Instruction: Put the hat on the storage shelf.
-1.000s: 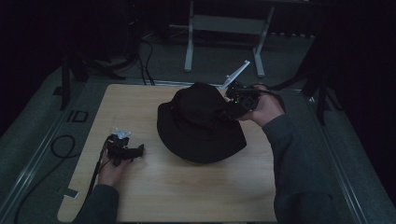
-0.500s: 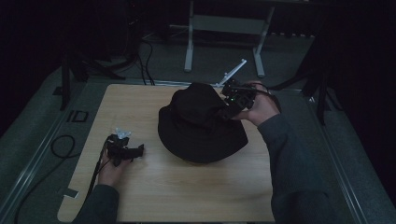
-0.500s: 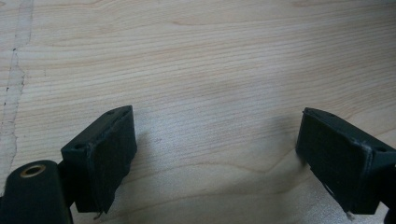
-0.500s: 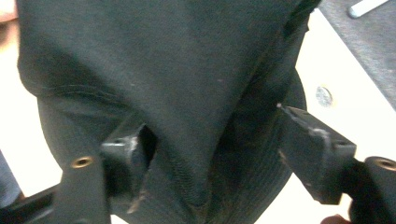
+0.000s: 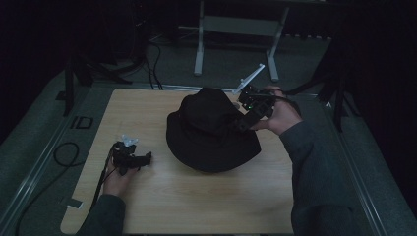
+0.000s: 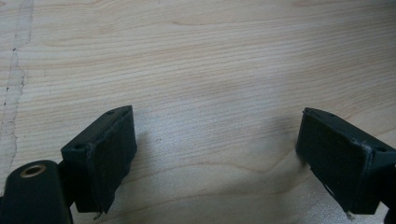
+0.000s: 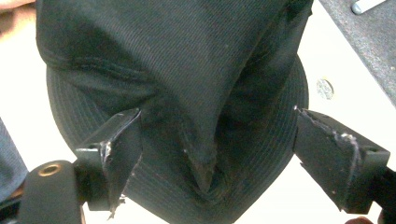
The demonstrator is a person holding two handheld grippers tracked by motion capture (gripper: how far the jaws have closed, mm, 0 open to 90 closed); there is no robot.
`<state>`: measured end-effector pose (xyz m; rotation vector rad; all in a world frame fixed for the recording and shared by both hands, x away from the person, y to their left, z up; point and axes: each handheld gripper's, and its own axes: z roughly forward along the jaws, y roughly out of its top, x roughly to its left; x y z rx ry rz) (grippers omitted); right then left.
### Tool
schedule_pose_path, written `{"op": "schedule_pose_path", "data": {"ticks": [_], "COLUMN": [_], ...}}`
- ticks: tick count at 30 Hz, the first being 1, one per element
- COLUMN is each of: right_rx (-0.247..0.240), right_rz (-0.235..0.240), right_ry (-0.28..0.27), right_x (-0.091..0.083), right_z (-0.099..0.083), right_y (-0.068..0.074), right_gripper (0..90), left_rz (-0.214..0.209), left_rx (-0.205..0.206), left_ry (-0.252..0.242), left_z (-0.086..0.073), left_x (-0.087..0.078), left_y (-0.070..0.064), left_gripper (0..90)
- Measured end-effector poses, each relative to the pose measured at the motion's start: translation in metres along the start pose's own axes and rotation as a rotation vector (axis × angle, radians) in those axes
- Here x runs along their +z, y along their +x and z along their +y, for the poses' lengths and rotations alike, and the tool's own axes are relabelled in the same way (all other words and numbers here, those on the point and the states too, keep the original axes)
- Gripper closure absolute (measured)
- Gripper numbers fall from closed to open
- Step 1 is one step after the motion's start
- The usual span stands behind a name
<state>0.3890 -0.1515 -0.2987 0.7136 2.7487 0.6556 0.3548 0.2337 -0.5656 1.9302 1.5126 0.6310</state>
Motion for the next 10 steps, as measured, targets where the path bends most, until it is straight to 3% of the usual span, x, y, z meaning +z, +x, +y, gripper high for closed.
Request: {"op": "schedule_pose_path", "data": {"ticks": [10], "right_rx": [0.028], "right_rz": [0.003], "right_ry": [-0.02], "right_x": [-0.0048], "right_z": [-0.0098], "right_y": [-0.0061], "right_gripper": [15.9], "left_rz": [0.0], "left_rx": [0.0], "left_ry": [0.0], "left_z": [0.0], "left_x": [0.0], "left_y": [0.0], "left_gripper": [12.4]}}
